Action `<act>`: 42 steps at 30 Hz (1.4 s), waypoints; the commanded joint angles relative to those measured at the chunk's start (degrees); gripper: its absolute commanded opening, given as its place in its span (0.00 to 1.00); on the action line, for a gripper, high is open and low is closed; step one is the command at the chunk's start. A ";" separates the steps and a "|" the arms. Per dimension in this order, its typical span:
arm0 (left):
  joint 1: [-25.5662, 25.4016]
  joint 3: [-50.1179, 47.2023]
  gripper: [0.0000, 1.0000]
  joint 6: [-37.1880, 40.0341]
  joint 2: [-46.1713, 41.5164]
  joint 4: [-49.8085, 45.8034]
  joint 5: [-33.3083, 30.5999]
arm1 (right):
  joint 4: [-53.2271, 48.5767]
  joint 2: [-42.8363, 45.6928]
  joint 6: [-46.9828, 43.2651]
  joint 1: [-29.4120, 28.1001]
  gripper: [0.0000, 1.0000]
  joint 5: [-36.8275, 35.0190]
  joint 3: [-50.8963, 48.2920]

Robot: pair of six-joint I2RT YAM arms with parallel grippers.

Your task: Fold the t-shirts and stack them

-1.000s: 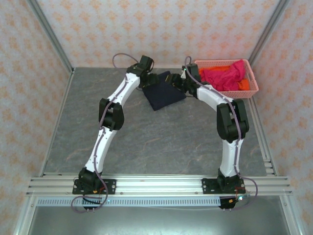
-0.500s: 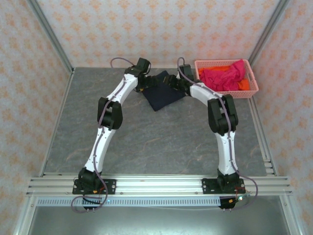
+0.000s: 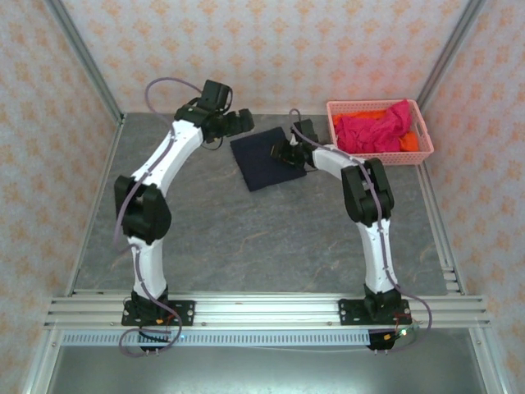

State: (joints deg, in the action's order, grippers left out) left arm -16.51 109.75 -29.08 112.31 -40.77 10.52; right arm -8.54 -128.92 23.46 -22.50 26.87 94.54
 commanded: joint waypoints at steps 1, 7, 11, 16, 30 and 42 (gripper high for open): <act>-0.73 -6.27 1.00 0.38 -2.53 1.63 -7.25 | 1.13 5.16 2.84 -4.80 0.47 3.37 -4.12; -3.74 -9.27 1.00 1.41 -5.22 -2.94 -13.09 | 6.35 16.68 4.36 -3.78 0.47 -1.17 -13.48; -9.64 -5.24 1.00 0.22 -1.15 -10.02 -22.37 | 10.52 26.60 5.50 -0.43 0.54 -7.94 -24.68; -14.13 -3.94 1.00 -1.18 4.67 -14.43 -26.30 | 11.61 38.79 2.60 2.51 0.71 -16.12 -35.92; -16.04 6.97 1.00 6.00 24.03 -20.82 -24.48 | 12.73 43.26 0.65 3.39 0.86 -15.95 -40.03; -2.63 2.51 0.97 18.01 22.19 -20.12 -15.46 | 14.53 40.51 3.08 3.36 0.85 -13.21 -39.10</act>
State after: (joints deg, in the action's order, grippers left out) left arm -21.50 112.42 -16.47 132.99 -56.21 -6.46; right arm 4.03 -87.66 25.76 -19.18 12.95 54.48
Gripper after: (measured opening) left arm 0.981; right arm 0.850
